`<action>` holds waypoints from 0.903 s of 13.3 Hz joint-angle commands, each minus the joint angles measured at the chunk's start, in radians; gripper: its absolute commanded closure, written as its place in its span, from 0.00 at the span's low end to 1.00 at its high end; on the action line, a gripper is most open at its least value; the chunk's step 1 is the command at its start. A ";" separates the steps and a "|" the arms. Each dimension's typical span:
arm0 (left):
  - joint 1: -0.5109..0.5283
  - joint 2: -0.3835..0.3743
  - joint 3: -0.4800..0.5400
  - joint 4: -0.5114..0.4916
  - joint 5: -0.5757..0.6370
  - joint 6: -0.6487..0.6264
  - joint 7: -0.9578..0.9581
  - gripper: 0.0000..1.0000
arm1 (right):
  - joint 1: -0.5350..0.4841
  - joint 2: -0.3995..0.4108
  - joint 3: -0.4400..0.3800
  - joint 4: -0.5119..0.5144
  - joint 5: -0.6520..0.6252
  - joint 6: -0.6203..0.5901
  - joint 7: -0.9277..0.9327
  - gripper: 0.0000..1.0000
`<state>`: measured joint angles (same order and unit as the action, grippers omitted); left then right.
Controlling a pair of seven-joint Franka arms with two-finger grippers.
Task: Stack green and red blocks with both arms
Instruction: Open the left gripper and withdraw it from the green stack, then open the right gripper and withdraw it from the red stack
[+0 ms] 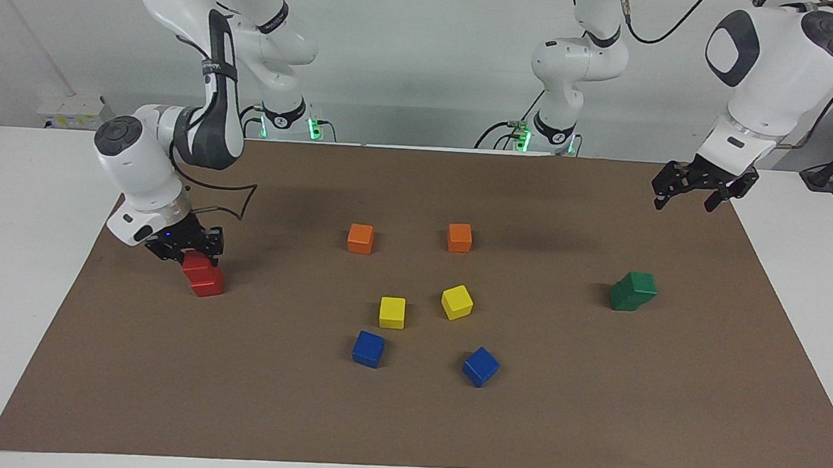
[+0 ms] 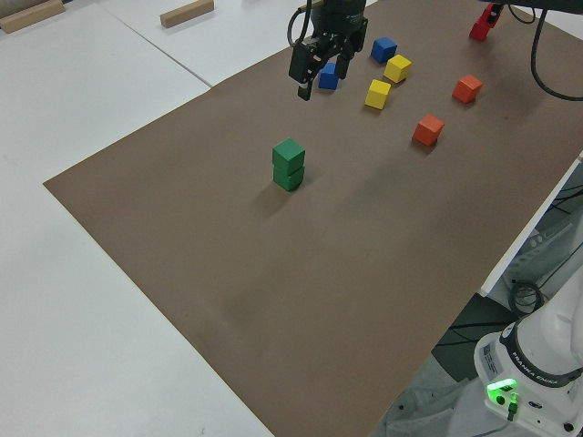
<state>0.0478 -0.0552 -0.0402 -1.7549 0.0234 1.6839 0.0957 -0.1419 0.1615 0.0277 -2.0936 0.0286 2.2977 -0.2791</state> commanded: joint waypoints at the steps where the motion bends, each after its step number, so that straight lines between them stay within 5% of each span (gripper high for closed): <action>1: 0.003 -0.014 -0.001 -0.032 -0.011 -0.018 0.004 0.00 | -0.008 0.000 0.006 -0.008 -0.013 0.019 0.011 0.36; 3: -0.003 -0.017 -0.003 -0.026 -0.011 -0.012 0.002 0.00 | -0.008 0.000 0.006 -0.008 -0.013 0.017 0.011 0.30; 6: -0.005 -0.011 -0.003 -0.017 -0.011 0.007 0.001 0.00 | -0.008 0.000 0.006 -0.008 -0.013 0.017 0.012 0.07; 12: -0.045 0.055 -0.001 0.121 -0.007 -0.078 0.001 0.00 | -0.005 -0.003 0.008 0.013 -0.013 -0.009 0.018 0.00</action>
<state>0.0213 -0.0481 -0.0518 -1.7128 0.0199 1.6588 0.0957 -0.1419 0.1621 0.0277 -2.0923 0.0285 2.2976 -0.2791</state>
